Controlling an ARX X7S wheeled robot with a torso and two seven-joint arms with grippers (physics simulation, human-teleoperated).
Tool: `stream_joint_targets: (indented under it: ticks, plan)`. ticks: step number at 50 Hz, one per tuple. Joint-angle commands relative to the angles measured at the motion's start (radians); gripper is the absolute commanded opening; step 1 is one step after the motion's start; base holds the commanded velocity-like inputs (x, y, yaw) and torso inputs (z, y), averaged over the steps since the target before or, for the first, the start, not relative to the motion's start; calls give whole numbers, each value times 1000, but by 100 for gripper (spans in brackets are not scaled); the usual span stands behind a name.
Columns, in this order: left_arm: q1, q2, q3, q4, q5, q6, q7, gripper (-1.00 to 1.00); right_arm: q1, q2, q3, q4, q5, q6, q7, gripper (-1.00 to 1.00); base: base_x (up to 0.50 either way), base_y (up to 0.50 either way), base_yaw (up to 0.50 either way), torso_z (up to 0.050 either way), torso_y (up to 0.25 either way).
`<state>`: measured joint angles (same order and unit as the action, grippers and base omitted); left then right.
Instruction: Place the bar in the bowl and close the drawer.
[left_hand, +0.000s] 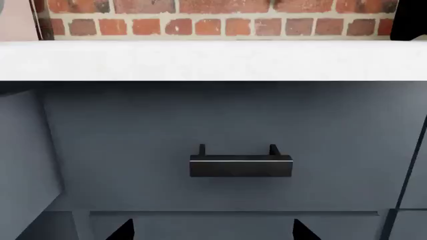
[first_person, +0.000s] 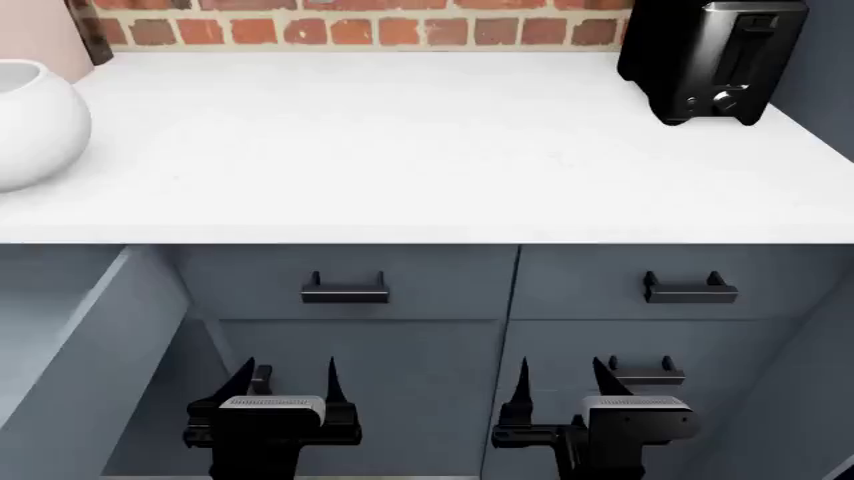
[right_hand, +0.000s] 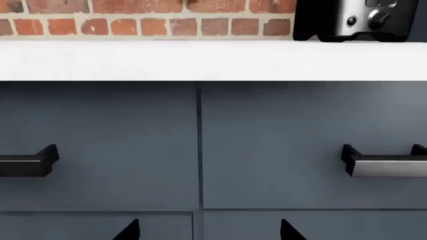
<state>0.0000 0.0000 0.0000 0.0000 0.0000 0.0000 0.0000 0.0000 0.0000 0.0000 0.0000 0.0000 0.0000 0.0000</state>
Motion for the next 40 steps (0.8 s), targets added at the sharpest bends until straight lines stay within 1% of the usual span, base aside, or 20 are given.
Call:
stream_joint_targets:
  ticks: [1,3,7,11,14,18,22,26,32,34,39,40]
  plan:
    - [3,-22,30,6,5,-7,-13,100,-2,13,-14,-11,21,-3,29,100,0,0,0,0,0]
    - [8,-31,47,39,1,-53,-13,100,-5,15,-6,-32,48,8,68,100,0,0,0,0,0]
    - [15,-41,57,126,-15,-138,-22,100,-21,32,-24,-137,64,60,94,100,0,0,0,0,0]
    - [22,-52,66,265,-10,-216,-44,100,-28,51,-45,-285,71,161,108,100,0,0,0,0,0]
    - [20,-60,72,379,-18,-290,-48,100,-20,66,-66,-374,57,237,117,100,0,0,0,40,0]
    - [-13,-66,58,484,-31,-418,-67,100,14,81,-94,-496,40,360,127,100,0,0,0,50,0]
    - [-78,-89,50,580,-41,-556,-67,100,92,88,-101,-582,62,499,120,100,0,0,0,50,0]
    - [-161,-109,30,623,-60,-644,-60,100,192,98,-89,-621,96,617,110,100,0,0,0,50,0]
    - [-311,-135,20,624,-84,-755,-45,100,368,107,-49,-641,136,800,118,100,0,0,0,50,0]
    - [-364,-146,28,618,-83,-788,-41,100,432,136,-83,-649,109,862,125,100,0,0,0,50,0]
    - [-471,-158,37,601,-93,-847,-30,100,547,129,-43,-676,174,990,93,100,0,0,0,50,0]
    - [-490,-160,38,599,-97,-859,-28,100,563,143,-55,-680,166,1004,94,100,0,0,0,50,0]
